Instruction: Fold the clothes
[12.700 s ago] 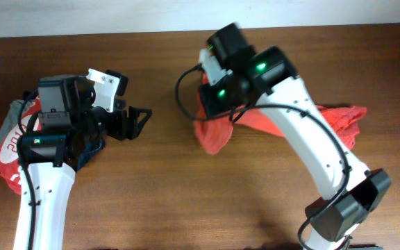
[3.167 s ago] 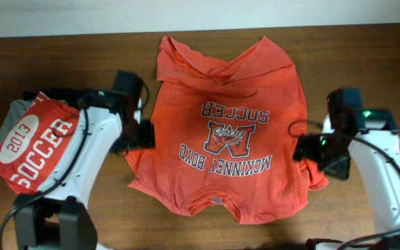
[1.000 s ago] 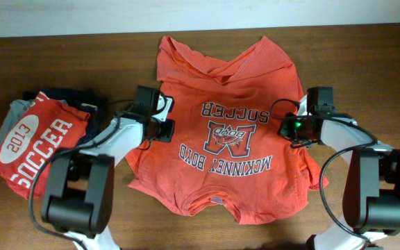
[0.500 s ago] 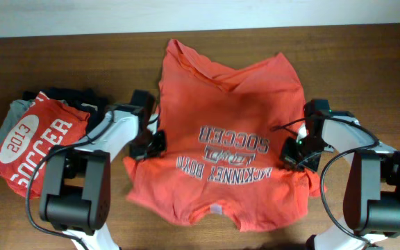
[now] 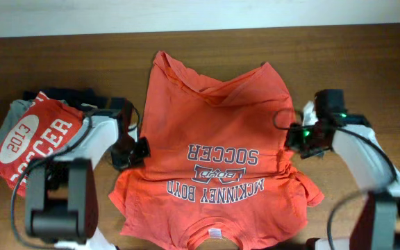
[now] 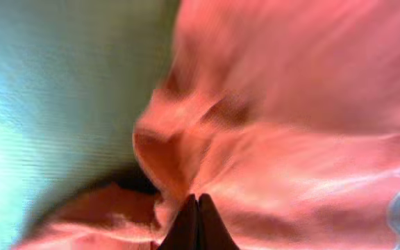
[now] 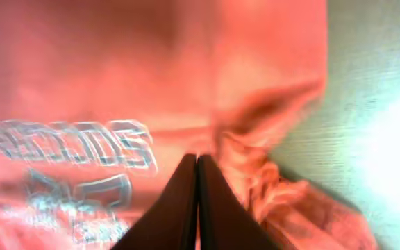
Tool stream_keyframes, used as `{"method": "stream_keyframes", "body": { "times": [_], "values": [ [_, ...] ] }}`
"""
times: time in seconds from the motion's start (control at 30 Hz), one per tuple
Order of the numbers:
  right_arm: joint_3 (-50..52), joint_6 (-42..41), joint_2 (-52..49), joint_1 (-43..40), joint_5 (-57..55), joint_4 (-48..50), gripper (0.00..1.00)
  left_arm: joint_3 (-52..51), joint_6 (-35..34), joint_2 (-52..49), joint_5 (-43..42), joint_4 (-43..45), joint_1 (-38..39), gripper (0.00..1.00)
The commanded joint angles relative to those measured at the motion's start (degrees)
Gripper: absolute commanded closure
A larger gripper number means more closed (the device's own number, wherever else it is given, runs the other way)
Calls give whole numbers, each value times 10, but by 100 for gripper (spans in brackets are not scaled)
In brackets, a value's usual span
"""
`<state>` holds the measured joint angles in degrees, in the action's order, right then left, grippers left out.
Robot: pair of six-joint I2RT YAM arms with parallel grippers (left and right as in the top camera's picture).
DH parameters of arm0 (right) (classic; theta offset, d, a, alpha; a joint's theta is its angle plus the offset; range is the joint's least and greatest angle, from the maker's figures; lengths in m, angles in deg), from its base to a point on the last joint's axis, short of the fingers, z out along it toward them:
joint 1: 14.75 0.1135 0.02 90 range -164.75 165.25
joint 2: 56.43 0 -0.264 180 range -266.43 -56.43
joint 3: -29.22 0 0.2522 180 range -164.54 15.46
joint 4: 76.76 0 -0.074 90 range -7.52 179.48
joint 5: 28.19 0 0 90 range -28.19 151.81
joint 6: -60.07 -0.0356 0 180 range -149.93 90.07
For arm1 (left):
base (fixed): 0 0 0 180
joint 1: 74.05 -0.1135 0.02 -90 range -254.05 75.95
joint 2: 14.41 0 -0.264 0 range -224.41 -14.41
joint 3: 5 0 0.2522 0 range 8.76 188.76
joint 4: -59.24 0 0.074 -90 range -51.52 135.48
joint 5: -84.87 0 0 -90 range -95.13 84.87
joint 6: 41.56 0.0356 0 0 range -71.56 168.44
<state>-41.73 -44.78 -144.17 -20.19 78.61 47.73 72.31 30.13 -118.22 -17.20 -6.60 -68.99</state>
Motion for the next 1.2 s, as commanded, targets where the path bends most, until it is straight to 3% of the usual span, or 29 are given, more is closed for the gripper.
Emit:
{"method": "stream_keyframes", "body": {
  "times": [0.0, 0.13, 0.2, 0.33, 0.5, 0.6, 0.9, 1.17],
  "values": [
    [-22, 22, 54, 2, 15, 68, 96, 25, 45, 67, 18, 57, -2, 99],
    [-22, -6, 43, 2, 17, 171, 95, 25, 90, 85, 20, 202, 9, 99],
    [-22, -9, 20, 2, 19, 220, 89, 25, 90, 76, 19, 254, 15, 99],
    [-23, -8, -55, 2, 21, 335, 68, 25, 90, 47, 12, 311, 25, 95],
    [-73, -1, -174, 1, 53, 439, 40, 25, 90, 16, 9, 317, 37, 93],
    [-161, 11, -255, 2, 99, 419, 37, 25, 90, 9, 9, 317, 39, 90],
    [-472, 30, -459, 2, 92, 207, 32, 25, 90, 6, 9, 315, 40, 89],
    [-508, 73, -496, 5, 52, 143, 32, 25, 90, 6, 9, 315, 40, 89]
  ]
}}
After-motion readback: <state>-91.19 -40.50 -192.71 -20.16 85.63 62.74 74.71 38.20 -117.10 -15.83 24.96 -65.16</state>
